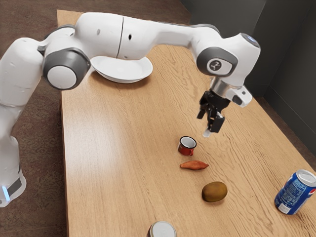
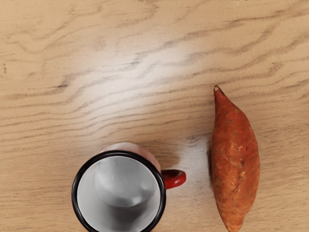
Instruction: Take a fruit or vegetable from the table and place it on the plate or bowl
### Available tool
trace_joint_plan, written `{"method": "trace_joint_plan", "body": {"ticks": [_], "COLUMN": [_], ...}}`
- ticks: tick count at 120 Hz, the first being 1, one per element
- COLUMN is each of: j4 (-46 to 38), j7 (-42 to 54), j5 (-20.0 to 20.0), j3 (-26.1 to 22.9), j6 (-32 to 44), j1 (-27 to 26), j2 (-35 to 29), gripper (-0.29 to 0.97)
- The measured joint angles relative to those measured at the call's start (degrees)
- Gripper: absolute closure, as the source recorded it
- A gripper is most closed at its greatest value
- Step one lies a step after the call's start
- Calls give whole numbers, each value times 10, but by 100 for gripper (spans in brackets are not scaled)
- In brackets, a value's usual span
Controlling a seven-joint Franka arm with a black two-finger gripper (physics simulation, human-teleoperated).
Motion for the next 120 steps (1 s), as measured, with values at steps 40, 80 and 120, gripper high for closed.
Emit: {"method": "trace_joint_plan", "body": {"ticks": [40,80,120], "j4": [-39,-76,-116], "j7": [-133,-210,-256], "j5": [3,3,0], "j3": [1,1,2], "j6": [39,75,90], "j1": [-55,-69,-81], "j2": [13,11,7], "gripper": [0,1,2]}}
